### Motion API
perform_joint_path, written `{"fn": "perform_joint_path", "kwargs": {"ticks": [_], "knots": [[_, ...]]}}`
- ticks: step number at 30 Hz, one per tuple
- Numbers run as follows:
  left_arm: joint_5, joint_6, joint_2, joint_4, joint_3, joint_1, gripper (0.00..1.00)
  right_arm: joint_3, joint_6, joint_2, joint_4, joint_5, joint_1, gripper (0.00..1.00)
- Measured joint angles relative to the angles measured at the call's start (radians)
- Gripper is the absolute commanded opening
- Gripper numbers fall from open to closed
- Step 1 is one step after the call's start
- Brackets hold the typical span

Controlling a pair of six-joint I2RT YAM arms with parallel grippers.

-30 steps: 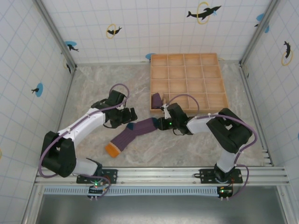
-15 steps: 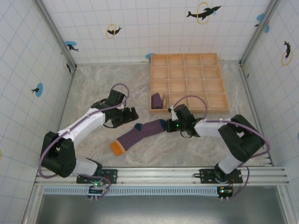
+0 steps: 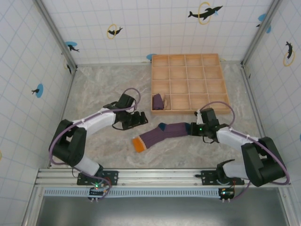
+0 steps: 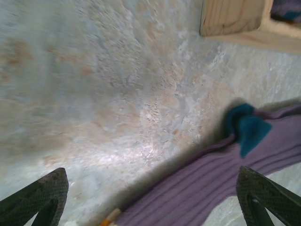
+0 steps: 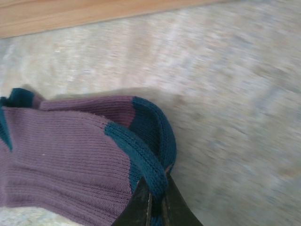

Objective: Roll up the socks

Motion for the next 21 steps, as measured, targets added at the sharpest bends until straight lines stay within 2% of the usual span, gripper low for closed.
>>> {"fn": "perform_joint_path", "kwargs": {"ticks": [3,8,13,16,21], "knots": [[0.015,0.016,0.046,0.032,-0.004,-0.021,0.93,-0.010,-0.008,-0.014,-0.026,-0.003,-0.049,0.12],[0.036,0.034,0.061,0.082,-0.028,-0.056,0.93,-0.008,-0.031,-0.016,-0.048,-0.009,-0.103,0.30],[0.051,0.037,0.052,0.129,-0.050,-0.100,0.93,0.006,-0.038,-0.024,-0.041,-0.007,-0.111,0.68],[0.054,0.027,0.044,0.148,-0.064,-0.128,0.93,0.006,-0.025,-0.054,-0.052,0.013,-0.109,0.99],[0.063,-0.018,0.012,0.170,-0.103,-0.190,0.93,0.006,-0.020,-0.154,-0.080,0.067,-0.093,1.00]]}}
